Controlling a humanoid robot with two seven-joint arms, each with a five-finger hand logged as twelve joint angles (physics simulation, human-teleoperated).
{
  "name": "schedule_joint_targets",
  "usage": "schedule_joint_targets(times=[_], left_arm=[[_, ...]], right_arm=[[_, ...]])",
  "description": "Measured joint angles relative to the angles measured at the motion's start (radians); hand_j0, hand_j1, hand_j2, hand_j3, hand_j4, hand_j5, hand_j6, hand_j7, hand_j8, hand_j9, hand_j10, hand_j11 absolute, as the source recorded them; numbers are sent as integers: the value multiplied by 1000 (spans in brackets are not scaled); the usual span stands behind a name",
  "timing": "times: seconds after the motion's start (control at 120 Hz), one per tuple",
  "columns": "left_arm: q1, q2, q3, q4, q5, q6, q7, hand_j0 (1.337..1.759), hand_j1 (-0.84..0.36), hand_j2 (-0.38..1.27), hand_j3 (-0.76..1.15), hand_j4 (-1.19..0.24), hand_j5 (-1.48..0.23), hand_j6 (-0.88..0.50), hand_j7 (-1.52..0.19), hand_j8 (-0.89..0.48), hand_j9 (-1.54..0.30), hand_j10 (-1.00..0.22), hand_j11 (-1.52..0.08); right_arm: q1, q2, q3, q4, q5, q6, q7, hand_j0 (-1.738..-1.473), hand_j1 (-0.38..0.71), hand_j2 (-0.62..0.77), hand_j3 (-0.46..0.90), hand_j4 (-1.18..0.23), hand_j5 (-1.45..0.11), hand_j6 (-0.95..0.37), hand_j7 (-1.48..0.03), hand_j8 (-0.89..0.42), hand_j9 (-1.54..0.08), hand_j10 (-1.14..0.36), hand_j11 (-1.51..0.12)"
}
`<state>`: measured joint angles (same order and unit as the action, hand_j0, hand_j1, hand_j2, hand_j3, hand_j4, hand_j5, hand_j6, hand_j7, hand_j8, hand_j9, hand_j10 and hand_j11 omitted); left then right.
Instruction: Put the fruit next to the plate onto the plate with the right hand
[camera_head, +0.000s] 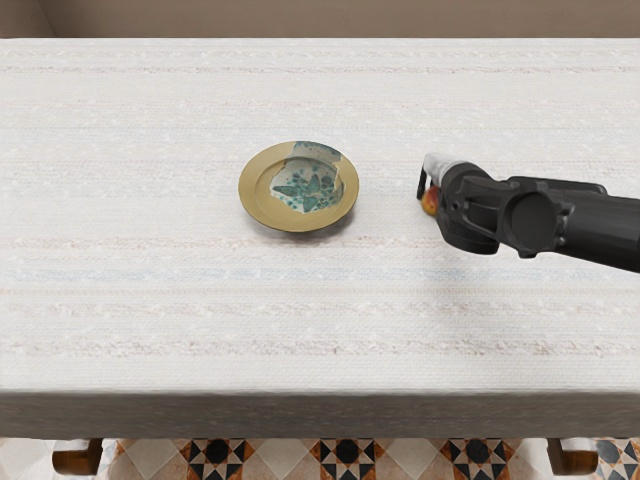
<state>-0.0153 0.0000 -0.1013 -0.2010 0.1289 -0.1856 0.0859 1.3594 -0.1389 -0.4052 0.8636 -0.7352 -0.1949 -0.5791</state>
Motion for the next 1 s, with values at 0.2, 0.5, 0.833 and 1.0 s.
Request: schedule_joint_targets(times=[0.2, 0.5, 0.833, 1.0], left_arm=[[0, 0, 0, 0, 0, 0, 0, 1658, 349, 0, 0, 0, 0, 0, 0, 0, 0, 0, 0], [0, 0, 0, 0, 0, 0, 0, 1658, 349, 0, 0, 0, 0, 0, 0, 0, 0, 0, 0], [0, 0, 0, 0, 0, 0, 0, 1658, 349, 0, 0, 0, 0, 0, 0, 0, 0, 0, 0], [0, 0, 0, 0, 0, 0, 0, 1658, 349, 0, 0, 0, 0, 0, 0, 0, 0, 0, 0]], right_arm=[[6, -5, 9, -5, 2, 6, 1, -1651, 234, 183, 1, -712, -968, -470, -946, -463, -974, -713, -973], [56, -1, 41, -19, 10, 5, 1, -1653, 228, 237, 1, -722, -998, -487, -964, -472, -995, -724, -995], [169, 100, 98, -18, 17, 5, -6, -1658, 262, 346, 2, -714, -1016, -494, -966, -473, -1014, -715, -1016], [200, 131, 137, -17, 20, 5, -11, -1658, 300, 415, 1, -708, -1025, -482, -965, -435, -1008, -717, -1010]])
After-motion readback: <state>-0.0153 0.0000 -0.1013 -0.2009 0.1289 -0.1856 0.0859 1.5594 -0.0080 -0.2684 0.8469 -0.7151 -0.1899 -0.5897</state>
